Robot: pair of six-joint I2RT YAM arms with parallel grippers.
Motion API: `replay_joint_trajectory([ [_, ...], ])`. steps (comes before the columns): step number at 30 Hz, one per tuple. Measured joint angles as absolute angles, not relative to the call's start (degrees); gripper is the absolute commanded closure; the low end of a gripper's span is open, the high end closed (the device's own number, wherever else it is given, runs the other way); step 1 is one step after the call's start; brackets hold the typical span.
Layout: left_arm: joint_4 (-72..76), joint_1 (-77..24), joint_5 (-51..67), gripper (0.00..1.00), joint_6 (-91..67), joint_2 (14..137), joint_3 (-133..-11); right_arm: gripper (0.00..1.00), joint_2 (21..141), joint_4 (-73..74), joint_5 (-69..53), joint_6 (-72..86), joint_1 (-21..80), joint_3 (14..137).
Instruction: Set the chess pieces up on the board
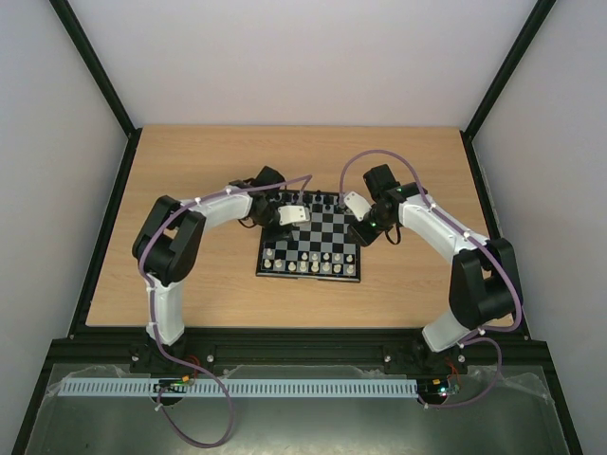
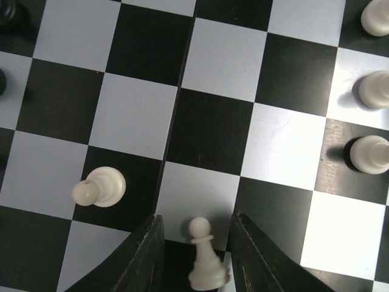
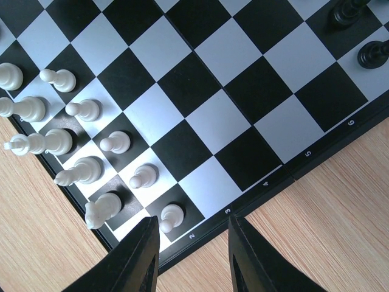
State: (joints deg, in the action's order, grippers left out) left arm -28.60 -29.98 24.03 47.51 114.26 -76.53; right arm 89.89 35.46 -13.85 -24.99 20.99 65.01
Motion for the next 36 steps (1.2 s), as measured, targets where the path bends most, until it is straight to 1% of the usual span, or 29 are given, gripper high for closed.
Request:
replay_joint_trajectory([
  [5,-25.8,-30.33,22.87,0.68,46.35,113.34,-74.83,0.68,90.08,35.07,-13.85,-24.99,20.99,65.01],
  [9,-24.56,-30.37,22.46,0.65,46.04,112.84,-73.84,0.68,90.11,34.76,-13.85,-24.97,20.99,65.01],
  [14,-23.57,-30.37,21.96,0.65,46.3,111.79,-72.34,0.68,90.11,34.76,-13.87,-24.97,20.99,65.01],
  [21,-23.7,-30.17,21.76,0.69,46.87,110.54,-70.76,0.68,90.11,34.74,-13.87,-24.97,21.02,65.01],
  [28,-23.99,-30.09,21.78,0.76,47.4,110.02,-70.11,0.68,90.76,34.74,-13.96,-24.77,20.99,65.08],
  [31,-23.97,-30.09,21.56,0.77,47.24,110.02,-70.11,0.68,91.33,34.76,-14.17,-24.6,21.02,65.19],
  [36,-23.18,-30.09,20.38,0.81,46.02,109.65,-69.58,0.68,92.31,34.83,-15.09,-23.68,20.99,67.11],
])
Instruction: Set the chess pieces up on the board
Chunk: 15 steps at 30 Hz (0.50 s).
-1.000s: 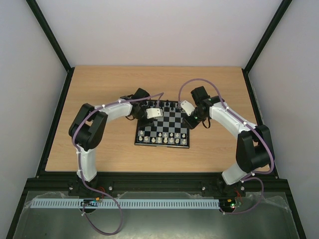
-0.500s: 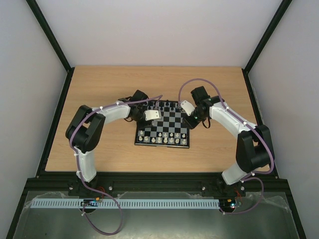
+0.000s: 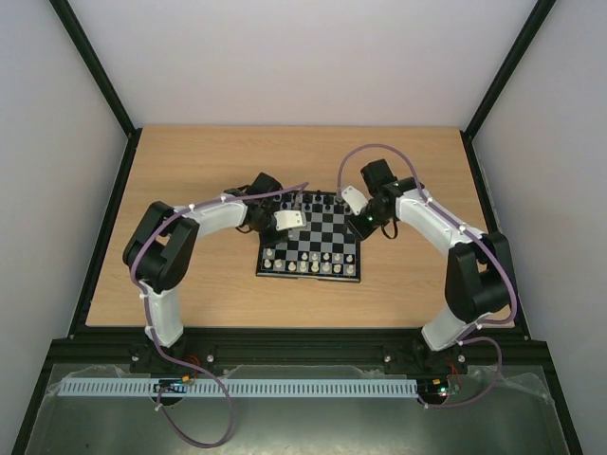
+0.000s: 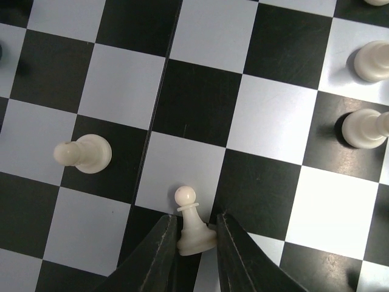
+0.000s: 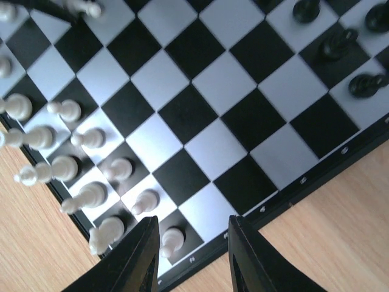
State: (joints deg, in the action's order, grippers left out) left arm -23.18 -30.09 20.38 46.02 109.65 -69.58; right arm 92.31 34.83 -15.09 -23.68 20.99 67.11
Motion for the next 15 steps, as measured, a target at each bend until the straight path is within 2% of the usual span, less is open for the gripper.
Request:
replay_joint_trajectory([
  [4,-22.74,-30.09,19.86,0.86,44.91,109.43,-69.28,0.68,93.71,34.81,-16.51,-22.15,20.99,70.63],
  [9,-22.63,-30.06,19.9,0.87,44.14,108.42,-68.62,0.68,96.44,34.81,-19.22,-18.83,20.99,75.48],
  [15,-22.52,-30.0,22.55,0.87,41.56,99.15,-66.15,0.65,101.23,34.61,-26.96,-11.42,20.99,81.97],
])
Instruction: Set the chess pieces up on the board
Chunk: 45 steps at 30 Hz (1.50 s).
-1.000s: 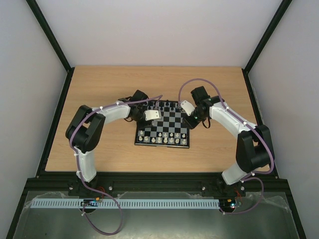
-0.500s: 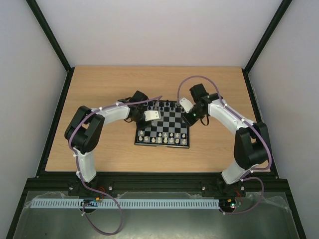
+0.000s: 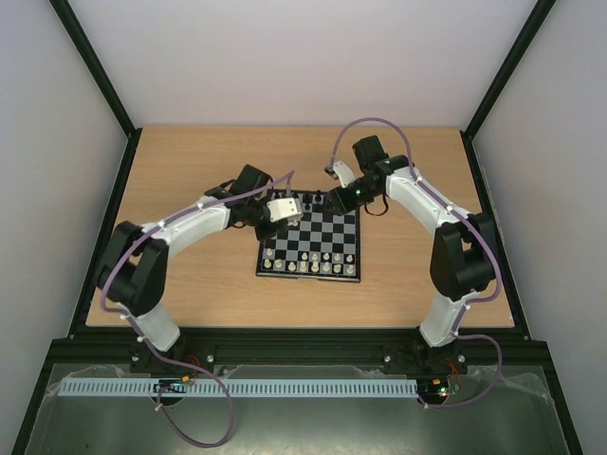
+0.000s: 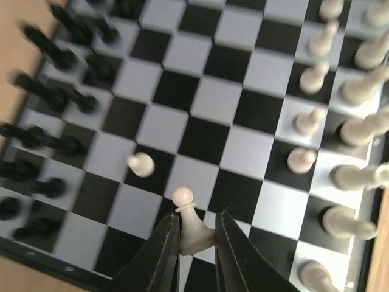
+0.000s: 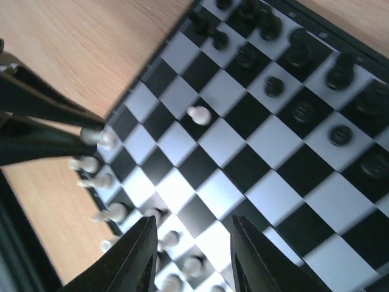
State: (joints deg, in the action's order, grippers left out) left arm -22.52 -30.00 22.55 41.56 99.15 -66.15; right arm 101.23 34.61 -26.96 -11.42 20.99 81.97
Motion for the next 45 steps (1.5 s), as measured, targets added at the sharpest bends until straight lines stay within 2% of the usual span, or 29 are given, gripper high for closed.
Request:
replay_joint_trajectory([
  [7,-17.96,-31.18,25.3,0.87,35.73,90.7,-65.91,0.63,106.61,34.26,-44.53,-3.33,20.99,84.58],
  [15,-15.49,-32.23,27.29,0.87,30.61,90.41,-65.95,0.65,107.46,26.81,-60.84,8.8,20.99,79.7],
  [37,-15.33,-32.6,29.15,0.86,28.67,90.43,-66.5,0.9,107.7,15.07,-69.28,20.53,20.6,76.2],
  [39,-15.38,-32.6,29.15,0.83,28.67,90.43,-66.5,0.92,107.7,15.05,-69.25,20.56,20.58,76.18],
  [43,-15.49,-32.62,29.08,0.68,28.56,90.43,-66.5,0.93,107.68,15.94,-68.53,18.15,20.58,76.31],
  [45,-15.73,-32.69,29.12,0.64,28.16,90.43,-66.48,0.94,107.68,18.06,-66.39,15.35,20.6,77.21],
])
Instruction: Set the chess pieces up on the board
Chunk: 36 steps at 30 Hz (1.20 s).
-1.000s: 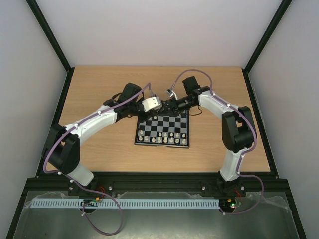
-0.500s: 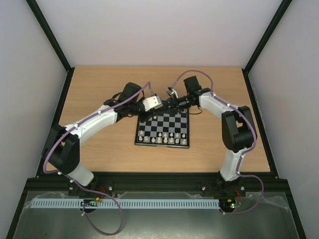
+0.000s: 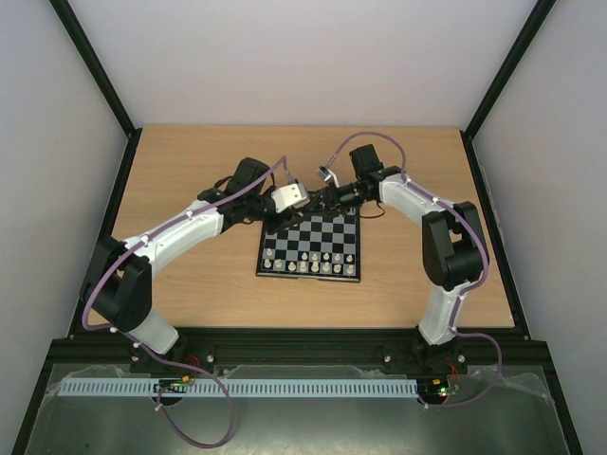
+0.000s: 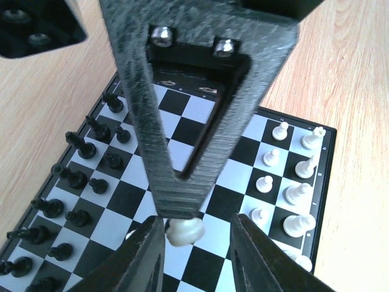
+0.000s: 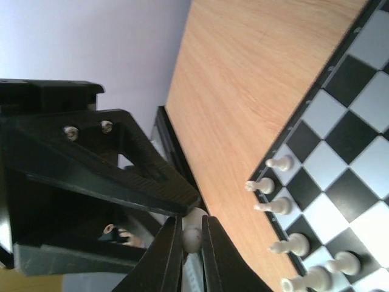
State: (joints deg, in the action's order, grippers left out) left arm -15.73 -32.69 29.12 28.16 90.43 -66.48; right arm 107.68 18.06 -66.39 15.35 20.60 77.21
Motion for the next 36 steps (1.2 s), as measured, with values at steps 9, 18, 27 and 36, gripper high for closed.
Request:
replay_joint_trajectory([
  [9,-16.51,-28.27,29.08,0.55,29.54,85.41,-63.81,0.94,106.69,27.53,-52.03,-0.27,20.99,81.69],
  [18,-15.73,-16.84,28.67,0.51,24.36,77.38,-54.76,0.94,103.48,29.15,-36.42,-16.64,30.96,81.03],
  [27,-9.5,-8.03,28.73,0.49,11.81,76.2,-48.07,0.94,102.24,26.41,-23.97,-28.82,40.27,75.48],
  [36,-7.03,-7.94,29.89,0.49,8.47,73.23,-47.77,0.94,103.77,23.05,-16.69,-33.39,42.04,72.14],
])
